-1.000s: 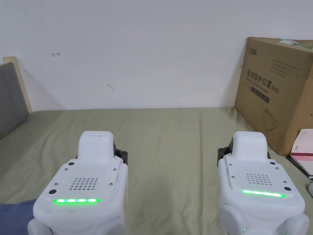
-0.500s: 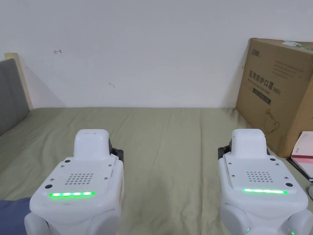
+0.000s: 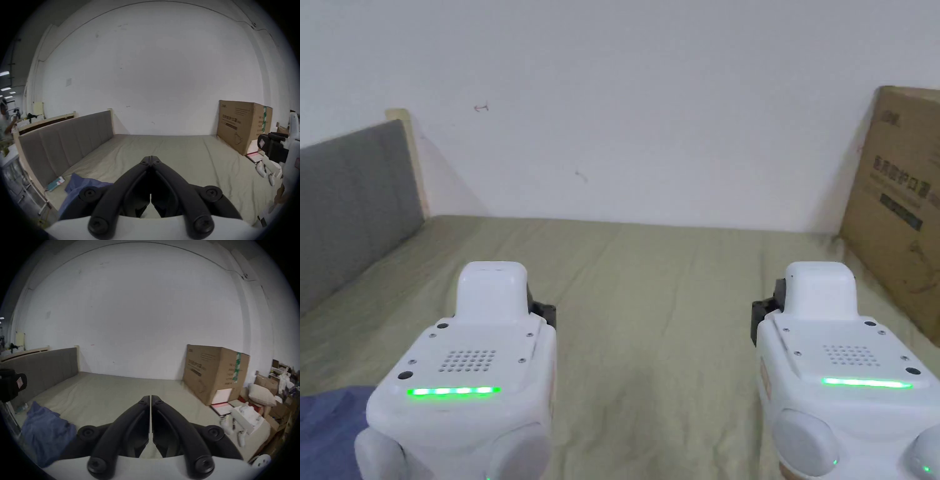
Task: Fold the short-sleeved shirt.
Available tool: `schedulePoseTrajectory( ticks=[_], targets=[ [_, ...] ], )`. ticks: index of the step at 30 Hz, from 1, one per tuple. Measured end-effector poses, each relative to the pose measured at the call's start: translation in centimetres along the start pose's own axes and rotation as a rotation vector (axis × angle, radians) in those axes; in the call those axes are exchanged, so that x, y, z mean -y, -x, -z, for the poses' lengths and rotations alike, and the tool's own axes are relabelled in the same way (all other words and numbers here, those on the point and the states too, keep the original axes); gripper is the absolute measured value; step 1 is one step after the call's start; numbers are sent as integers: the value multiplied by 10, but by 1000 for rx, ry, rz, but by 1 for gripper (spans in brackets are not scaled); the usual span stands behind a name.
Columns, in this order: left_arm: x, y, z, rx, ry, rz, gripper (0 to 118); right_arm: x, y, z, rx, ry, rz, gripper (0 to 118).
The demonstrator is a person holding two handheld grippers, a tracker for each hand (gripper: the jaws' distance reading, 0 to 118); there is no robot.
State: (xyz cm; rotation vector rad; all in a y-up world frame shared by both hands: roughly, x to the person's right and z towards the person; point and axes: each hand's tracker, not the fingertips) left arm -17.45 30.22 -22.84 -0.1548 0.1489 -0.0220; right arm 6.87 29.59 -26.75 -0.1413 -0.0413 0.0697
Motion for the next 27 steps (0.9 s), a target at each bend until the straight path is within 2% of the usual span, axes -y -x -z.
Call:
schedulePoseTrajectory(
  ticks=[5,9,12,16,19,22,23,25,27],
  targets=[
    [-5,55,-20,-130,-4,-35,0,-7,57,8,-175,-1,26,3],
    [-6,97,-38,-270,-7,-53,0,-7,107,8,-300,-9,-17,3],
    [-3,117,-46,-317,13,-42,0,-4,134,6,-378,-1,-38,3],
    [6,130,-44,-346,40,-61,0,0,147,11,-449,65,-3,3],
    [17,133,-29,-347,96,-67,0,5,148,14,-441,78,-11,3],
    [37,140,5,-252,251,-79,0,12,143,19,-430,97,-30,3],
    [49,142,24,-225,325,-68,8,15,141,22,-431,113,-30,3],
    [76,142,56,-237,412,-59,55,22,138,27,-433,144,-15,3],
    [104,142,85,-242,522,-69,79,29,134,32,-428,178,-8,3]
  ],
)
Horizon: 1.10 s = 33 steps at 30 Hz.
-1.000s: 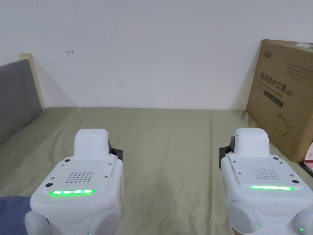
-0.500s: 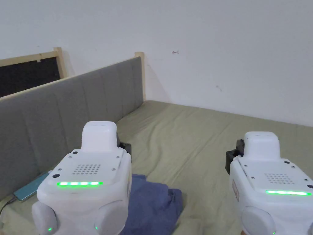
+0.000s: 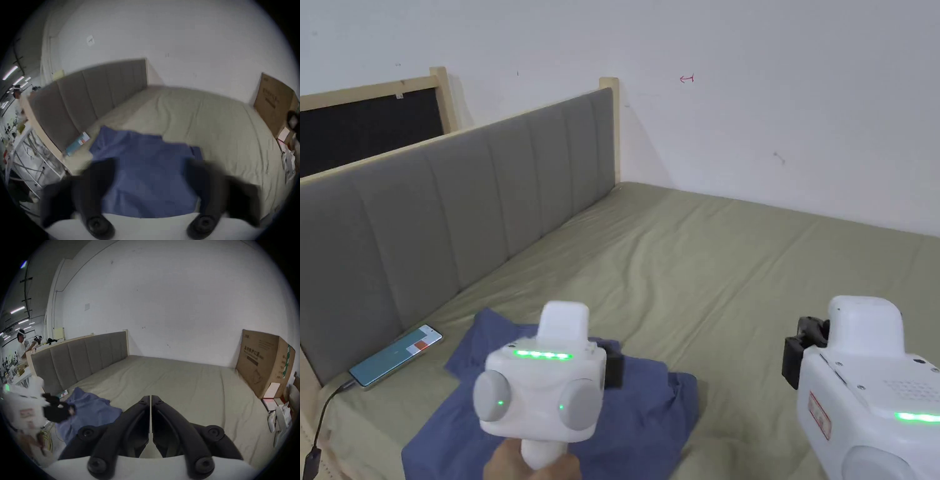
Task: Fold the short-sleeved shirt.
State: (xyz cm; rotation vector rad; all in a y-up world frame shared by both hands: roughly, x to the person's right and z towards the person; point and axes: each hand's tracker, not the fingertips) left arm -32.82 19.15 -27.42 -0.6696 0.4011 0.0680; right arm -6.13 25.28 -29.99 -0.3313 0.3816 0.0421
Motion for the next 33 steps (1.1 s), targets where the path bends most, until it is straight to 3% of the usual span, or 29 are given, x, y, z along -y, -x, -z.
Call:
schedulePoseTrajectory(
  ticks=[1,2,8,10,13,14,15,17,18,19,20,23,29,33],
  targets=[
    [6,-2,19,54,48,-15,109,3,-4,2,-2,25,15,3],
    [14,-3,33,81,72,-35,118,6,-9,4,-6,40,39,3],
    [44,-12,118,125,318,-103,109,15,-26,29,32,90,44,3],
    [54,-15,137,128,386,-113,98,21,-29,38,44,109,33,3],
    [65,-35,150,66,404,7,98,31,-35,48,46,155,49,3],
    [61,-38,147,57,374,42,93,33,-38,51,48,174,89,3],
    [58,-41,144,66,369,28,75,35,-41,53,45,172,122,3],
    [52,-35,138,48,314,-19,18,36,-47,57,32,186,176,3],
    [48,-30,140,-3,330,-37,6,37,-49,58,36,185,173,3],
    [45,-24,142,-41,348,-67,6,37,-49,60,39,183,167,3],
    [43,-15,145,61,388,-153,6,36,-50,61,44,186,160,3],
    [39,-1,143,103,374,-230,6,36,-53,60,45,182,151,3],
    [15,-17,120,101,320,-35,6,37,-65,55,66,182,196,3],
    [-24,-26,88,168,226,-63,6,35,-80,40,75,165,216,3]
  ],
)
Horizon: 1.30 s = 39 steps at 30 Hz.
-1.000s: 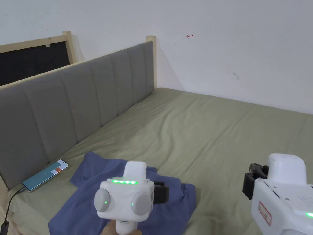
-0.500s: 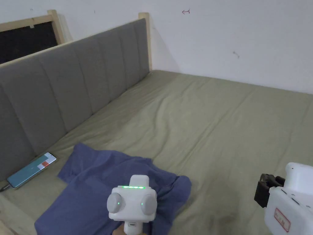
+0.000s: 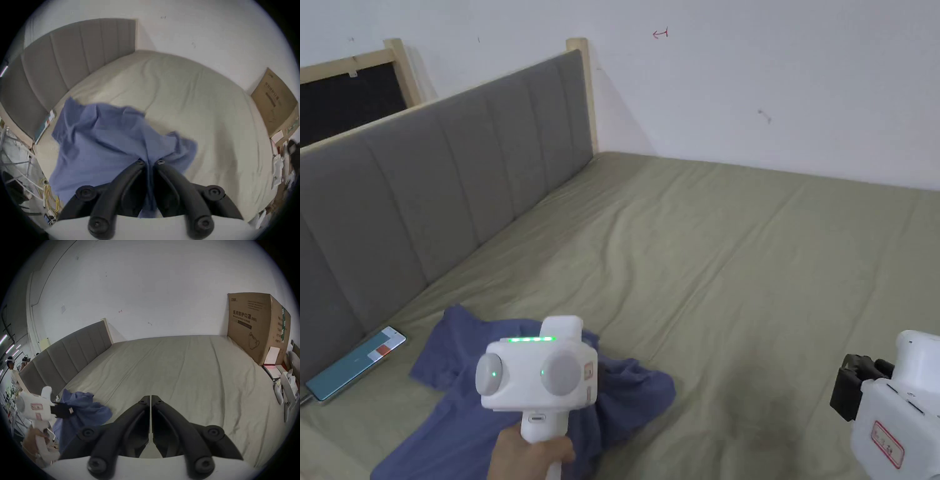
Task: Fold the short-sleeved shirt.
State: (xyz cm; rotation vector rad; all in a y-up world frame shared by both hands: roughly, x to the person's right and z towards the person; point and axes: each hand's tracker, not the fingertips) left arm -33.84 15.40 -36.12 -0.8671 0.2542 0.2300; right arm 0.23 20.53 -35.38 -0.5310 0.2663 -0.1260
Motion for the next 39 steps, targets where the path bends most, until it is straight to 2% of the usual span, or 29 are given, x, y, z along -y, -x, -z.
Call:
schedulePoseTrajectory(
  ticks=[3,9,13,15,17,21,23,28,29,30,31,32,35,37,39],
  targets=[
    [-24,-29,-27,57,-70,50,6,-7,-16,-13,35,-30,12,3],
    [-39,-157,-64,239,-121,240,6,-24,-73,-59,135,-125,110,3],
    [-25,-257,-82,494,-100,288,6,-31,-121,-97,266,-188,110,3],
    [-14,-308,-92,605,-76,323,6,-34,-147,-118,329,-217,145,3],
    [4,-370,-105,686,-75,425,6,-35,-175,-142,367,-242,192,3],
    [53,-459,-111,839,-3,562,6,-28,-213,-179,509,-264,207,3],
    [86,-492,-98,850,84,603,6,-20,-234,-192,563,-243,230,3],
    [156,-516,-57,774,226,744,8,1,-261,-207,610,-214,317,3],
    [164,-514,-51,770,267,759,16,5,-263,-207,617,-205,323,3],
    [167,-508,-48,761,301,754,40,7,-264,-207,622,-198,327,3],
    [169,-503,-44,774,333,759,58,8,-264,-205,624,-190,330,3],
    [167,-497,-44,777,330,761,67,8,-264,-202,624,-185,333,3],
    [142,-472,-51,750,271,758,70,5,-256,-196,600,-181,335,3],
    [119,-451,-57,745,220,712,77,0,-246,-188,575,-176,309,3],
    [95,-423,-64,740,171,625,71,-3,-233,-180,552,-167,281,3]
  ],
)
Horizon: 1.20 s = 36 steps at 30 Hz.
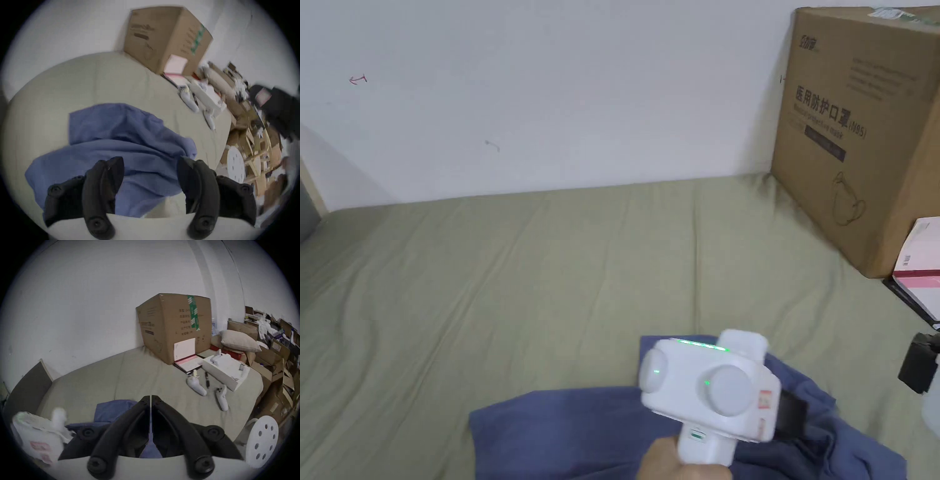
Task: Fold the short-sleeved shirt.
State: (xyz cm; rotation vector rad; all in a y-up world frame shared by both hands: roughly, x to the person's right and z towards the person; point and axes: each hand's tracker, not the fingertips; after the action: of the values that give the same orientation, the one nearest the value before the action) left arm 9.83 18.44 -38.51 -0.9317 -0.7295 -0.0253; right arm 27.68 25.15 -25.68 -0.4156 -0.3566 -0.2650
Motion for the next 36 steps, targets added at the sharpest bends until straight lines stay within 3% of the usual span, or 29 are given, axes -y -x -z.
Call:
schedulePoseTrajectory(
  ticks=[1,2,3,4,6,10,13,14,15,18,19,20,21,26,28,29,30,31,32,36],
  targets=[
    [6,13,-17,-16,-44,-30,59,1,7,2,-21,10,-9,3],
    [18,27,-33,-44,-76,-33,37,4,14,2,-45,20,-17,3],
    [29,40,-42,-78,-75,-17,2,7,21,3,-56,27,-20,3],
    [44,54,-50,-156,-50,-24,0,11,29,4,-70,34,-31,3],
    [75,86,-64,-261,-7,-83,0,20,42,10,-92,64,-64,3],
    [132,145,-99,-248,-56,-303,0,40,67,27,-136,138,-83,3],
    [148,191,-109,-352,-45,-382,1,51,81,41,-158,180,-97,3],
    [148,209,-112,-399,-56,-434,9,54,86,46,-157,191,-107,3],
    [145,224,-113,-438,-68,-496,31,57,90,49,-161,200,-118,3],
    [126,274,-110,-450,-95,-560,53,64,98,60,-178,242,-160,3],
    [115,287,-103,-459,-75,-557,73,66,101,65,-176,255,-175,3],
    [106,301,-97,-468,-76,-557,83,69,103,69,-171,266,-186,3],
    [97,312,-90,-484,-64,-562,84,71,103,73,-168,273,-191,3],
    [77,346,-46,-424,26,-653,81,79,98,93,-162,321,-180,3],
    [80,342,-25,-461,123,-618,54,81,97,98,-152,333,-184,3],
    [80,333,-22,-583,114,-493,47,83,94,101,-151,338,-185,3],
    [81,327,-25,-561,70,-455,36,84,93,103,-150,343,-184,3],
    [84,317,-28,-558,57,-448,12,85,91,105,-149,350,-181,3],
    [82,314,-29,-569,63,-432,2,86,89,107,-149,354,-179,3],
    [78,314,-33,-561,95,-416,2,87,80,112,-170,381,-150,3]
  ],
)
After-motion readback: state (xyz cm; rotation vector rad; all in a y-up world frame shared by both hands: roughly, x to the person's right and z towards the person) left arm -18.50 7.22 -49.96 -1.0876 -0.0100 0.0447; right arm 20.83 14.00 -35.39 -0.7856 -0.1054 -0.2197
